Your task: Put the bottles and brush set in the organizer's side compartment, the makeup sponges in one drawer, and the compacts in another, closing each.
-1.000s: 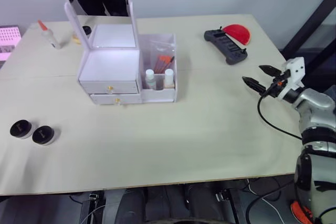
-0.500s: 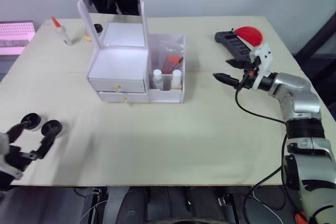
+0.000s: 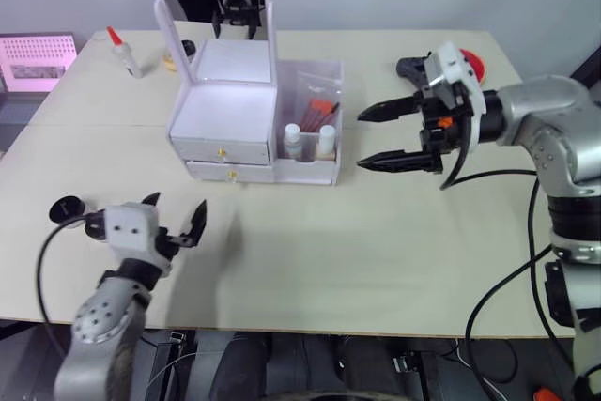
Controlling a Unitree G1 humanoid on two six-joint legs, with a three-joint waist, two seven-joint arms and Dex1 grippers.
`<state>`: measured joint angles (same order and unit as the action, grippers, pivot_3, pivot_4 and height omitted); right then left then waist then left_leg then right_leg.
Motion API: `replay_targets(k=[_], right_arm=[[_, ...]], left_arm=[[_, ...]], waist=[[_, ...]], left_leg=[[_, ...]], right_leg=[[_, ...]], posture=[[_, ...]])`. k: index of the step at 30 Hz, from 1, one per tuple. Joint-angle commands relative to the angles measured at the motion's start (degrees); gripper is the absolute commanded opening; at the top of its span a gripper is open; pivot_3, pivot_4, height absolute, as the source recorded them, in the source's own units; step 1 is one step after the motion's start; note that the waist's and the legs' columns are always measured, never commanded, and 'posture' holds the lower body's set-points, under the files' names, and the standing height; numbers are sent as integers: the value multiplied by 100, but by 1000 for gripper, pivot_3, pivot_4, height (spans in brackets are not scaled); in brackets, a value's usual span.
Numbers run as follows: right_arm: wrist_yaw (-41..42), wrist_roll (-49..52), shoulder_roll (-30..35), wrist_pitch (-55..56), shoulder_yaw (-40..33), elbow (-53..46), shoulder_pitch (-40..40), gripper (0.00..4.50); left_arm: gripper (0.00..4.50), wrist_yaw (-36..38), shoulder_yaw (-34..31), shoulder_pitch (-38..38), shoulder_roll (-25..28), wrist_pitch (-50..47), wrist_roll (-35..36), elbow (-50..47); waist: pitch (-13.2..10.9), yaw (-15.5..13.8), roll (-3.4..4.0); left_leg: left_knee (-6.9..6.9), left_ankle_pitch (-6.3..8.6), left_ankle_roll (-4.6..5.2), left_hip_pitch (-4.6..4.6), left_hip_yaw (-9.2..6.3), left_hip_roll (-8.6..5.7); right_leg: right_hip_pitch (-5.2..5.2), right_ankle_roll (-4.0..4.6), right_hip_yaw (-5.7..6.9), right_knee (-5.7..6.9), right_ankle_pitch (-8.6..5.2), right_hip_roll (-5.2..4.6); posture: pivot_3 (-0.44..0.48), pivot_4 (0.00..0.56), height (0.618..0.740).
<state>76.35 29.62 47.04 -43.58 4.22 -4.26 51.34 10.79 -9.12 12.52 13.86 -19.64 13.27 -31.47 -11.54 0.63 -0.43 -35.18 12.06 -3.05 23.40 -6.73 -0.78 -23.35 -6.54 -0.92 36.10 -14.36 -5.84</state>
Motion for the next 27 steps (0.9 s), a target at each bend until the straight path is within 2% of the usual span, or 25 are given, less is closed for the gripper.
replay_targets(k=[1, 5, 10, 12, 14, 21, 26, 27], right_arm=[[-93, 118, 37, -85, -84, -317, 265, 4500], [-261, 79, 17, -74, -96, -347, 341, 4500], [-408, 82, 60, -128, -126, -383, 317, 4500], [-472, 71, 74, -130, -136, -412, 297, 4500], [-506, 100, 111, -174, -157, -466, 269, 4500], [-621, 103, 162, -209, -150, -515, 215, 4500], [-623, 40, 162, -77, -104, -449, 168, 4500], [-608, 14, 163, -35, -89, -415, 167, 4500]], left_arm=[[4451, -386, 320, -516, -264, 178, -407, 384], [4451, -635, 745, -1283, -652, 246, -731, 1193], [4451, -715, 894, -1533, -933, 360, -794, 1592], [3922, -774, 904, -1559, -1016, 341, -842, 1642], [3183, -782, 958, -1577, -1045, 370, -911, 1687], [3183, -873, 1056, -1807, -1119, 704, -1122, 1886], [3183, -810, 963, -1898, -1163, 653, -990, 2013], [2917, -798, 967, -1903, -1166, 646, -983, 2020]], waist=[[0, -1, 0], [2, -8, -8], [2, 14, -8], [2, 5, -8], [2, -1, -8], [2, -11, -8], [2, -17, -8], [2, -19, -8]], left_leg=[[0, 0, 0, 0, 0, 1], [-6, -1, -1, 2, 3, -2], [0, -1, -2, 6, 6, -2], [4, -1, -2, 5, 6, -1], [3, -1, -2, 6, 6, 0], [-5, -2, -3, 6, 8, -1], [-6, -3, -4, 7, 8, -2], [-5, -3, -5, 7, 8, -2]], right_leg=[[0, 1, 0, 0, 1, 0], [3, -11, -2, -4, 8, 0], [-3, -35, -6, -9, 19, 0], [-9, -37, -5, -3, 20, 0], [-9, -37, -5, -2, 20, 1], [-3, -24, -7, -5, 14, 0], [-2, -31, -7, -6, 18, 0], [-3, -38, -7, -6, 22, 0]], posture=[[0, 150, 740], [0, 150, 740], [0, 150, 740], [0, 150, 740], [0, 150, 740], [0, 150, 740], [0, 150, 740], [0, 150, 740]])
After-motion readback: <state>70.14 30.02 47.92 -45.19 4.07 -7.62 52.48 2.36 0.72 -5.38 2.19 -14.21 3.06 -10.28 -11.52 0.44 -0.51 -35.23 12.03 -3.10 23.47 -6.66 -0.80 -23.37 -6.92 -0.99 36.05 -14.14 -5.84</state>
